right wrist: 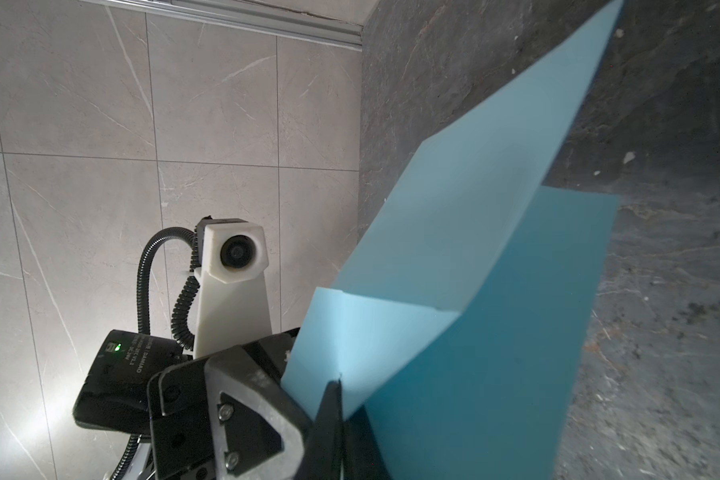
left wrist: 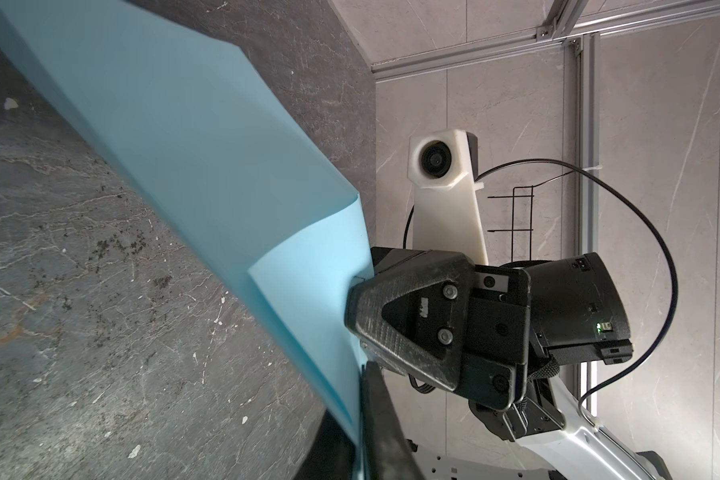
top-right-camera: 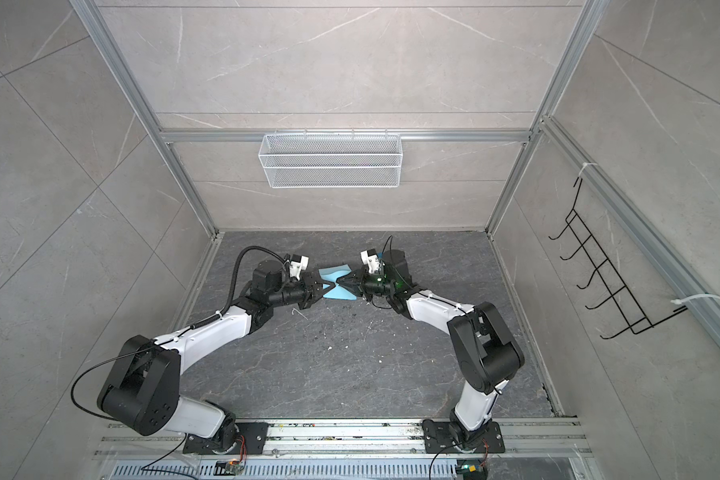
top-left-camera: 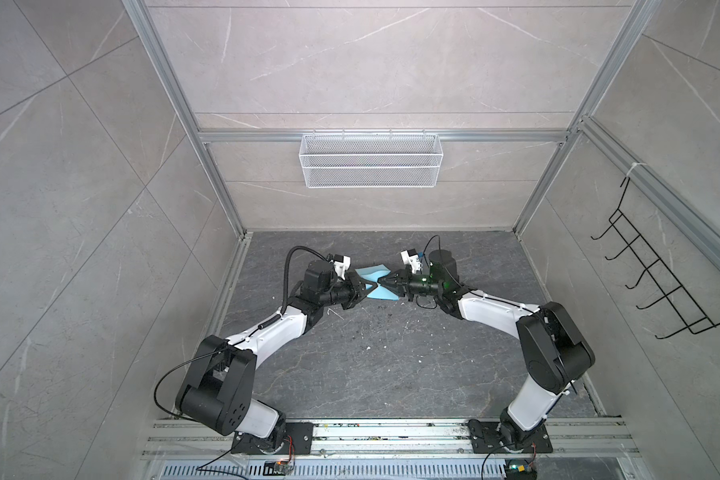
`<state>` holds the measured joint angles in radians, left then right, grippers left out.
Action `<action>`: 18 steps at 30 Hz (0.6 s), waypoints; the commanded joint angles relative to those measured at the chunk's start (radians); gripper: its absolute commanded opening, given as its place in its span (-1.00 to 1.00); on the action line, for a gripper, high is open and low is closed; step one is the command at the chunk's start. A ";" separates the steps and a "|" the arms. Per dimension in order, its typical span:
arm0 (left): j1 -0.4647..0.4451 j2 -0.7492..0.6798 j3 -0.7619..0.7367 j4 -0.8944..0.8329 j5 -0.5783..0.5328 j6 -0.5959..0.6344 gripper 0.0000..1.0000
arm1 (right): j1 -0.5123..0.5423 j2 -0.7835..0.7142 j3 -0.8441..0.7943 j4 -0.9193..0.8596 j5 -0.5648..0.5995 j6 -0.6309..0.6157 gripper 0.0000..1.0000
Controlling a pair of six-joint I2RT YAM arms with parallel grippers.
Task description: Fold a paper plane with a square sheet of paper (pick it up from the middle)
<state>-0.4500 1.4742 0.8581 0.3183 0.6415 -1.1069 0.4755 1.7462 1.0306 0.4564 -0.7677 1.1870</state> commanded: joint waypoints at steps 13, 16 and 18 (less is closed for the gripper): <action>0.010 0.007 0.134 -0.501 -0.042 0.259 -0.85 | -0.073 -0.150 0.033 -0.429 0.193 -0.333 -0.04; 0.010 0.035 0.251 -0.837 -0.205 0.442 -0.83 | -0.074 -0.161 0.033 -0.463 0.217 -0.360 -0.04; 0.010 0.064 0.347 -1.058 -0.387 0.548 -0.84 | -0.073 -0.162 0.027 -0.464 0.222 -0.363 -0.04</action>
<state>-0.4454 1.5124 1.0939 -0.3439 0.4797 -0.7876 0.3988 1.6089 1.0416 0.0631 -0.5892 0.8867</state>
